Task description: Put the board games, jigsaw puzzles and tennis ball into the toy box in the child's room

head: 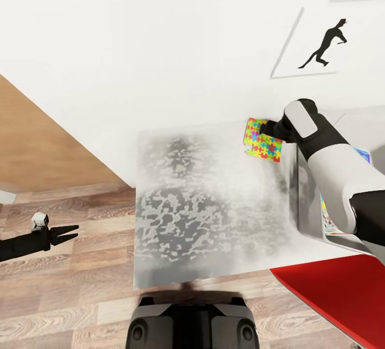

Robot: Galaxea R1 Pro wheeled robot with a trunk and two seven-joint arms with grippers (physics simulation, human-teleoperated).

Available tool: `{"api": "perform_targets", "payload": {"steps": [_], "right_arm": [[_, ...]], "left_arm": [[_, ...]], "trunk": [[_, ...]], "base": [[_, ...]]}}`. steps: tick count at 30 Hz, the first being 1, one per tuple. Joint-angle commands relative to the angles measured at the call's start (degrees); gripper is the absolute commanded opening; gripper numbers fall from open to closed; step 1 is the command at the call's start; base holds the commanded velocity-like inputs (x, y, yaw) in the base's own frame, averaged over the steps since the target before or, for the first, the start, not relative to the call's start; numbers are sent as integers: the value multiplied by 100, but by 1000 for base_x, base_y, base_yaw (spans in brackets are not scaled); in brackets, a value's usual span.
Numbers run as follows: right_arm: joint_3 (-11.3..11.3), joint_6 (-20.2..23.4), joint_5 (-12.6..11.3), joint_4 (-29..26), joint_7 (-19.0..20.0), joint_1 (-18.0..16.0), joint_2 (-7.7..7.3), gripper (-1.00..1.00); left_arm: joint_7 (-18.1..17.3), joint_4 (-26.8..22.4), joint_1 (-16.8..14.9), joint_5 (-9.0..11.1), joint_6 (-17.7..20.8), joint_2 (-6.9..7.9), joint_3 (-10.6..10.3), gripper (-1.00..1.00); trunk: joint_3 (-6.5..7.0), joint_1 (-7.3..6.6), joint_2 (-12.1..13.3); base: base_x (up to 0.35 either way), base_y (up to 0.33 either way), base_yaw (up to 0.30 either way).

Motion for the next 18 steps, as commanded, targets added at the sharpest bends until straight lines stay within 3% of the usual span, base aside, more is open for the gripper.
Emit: {"api": "perform_targets", "payload": {"steps": [1,7,9,13,18], "right_arm": [[44,31,5,175,-44,-2,-12,100],[36,34,20,174,485,-4,-24,100],[35,35,25,174,761,-4,-98,100],[40,35,21,174,890,-2,-215,100],[43,35,19,174,913,-2,-242,100]], "left_arm": [[-30,0,-5,-50,61,0,31,100],[-30,0,-5,-50,61,4,36,100],[-30,0,-5,-50,61,7,39,100],[-30,0,-5,-50,61,9,40,100],[-30,0,-5,-50,61,4,40,100]], "trunk": [[-9,6,-5],[-8,6,-5],[-8,6,-5],[-8,6,-5],[-8,6,-5]], "base": [[0,0,0],[0,0,0],[0,0,0],[0,0,0],[0,0,0]]}}
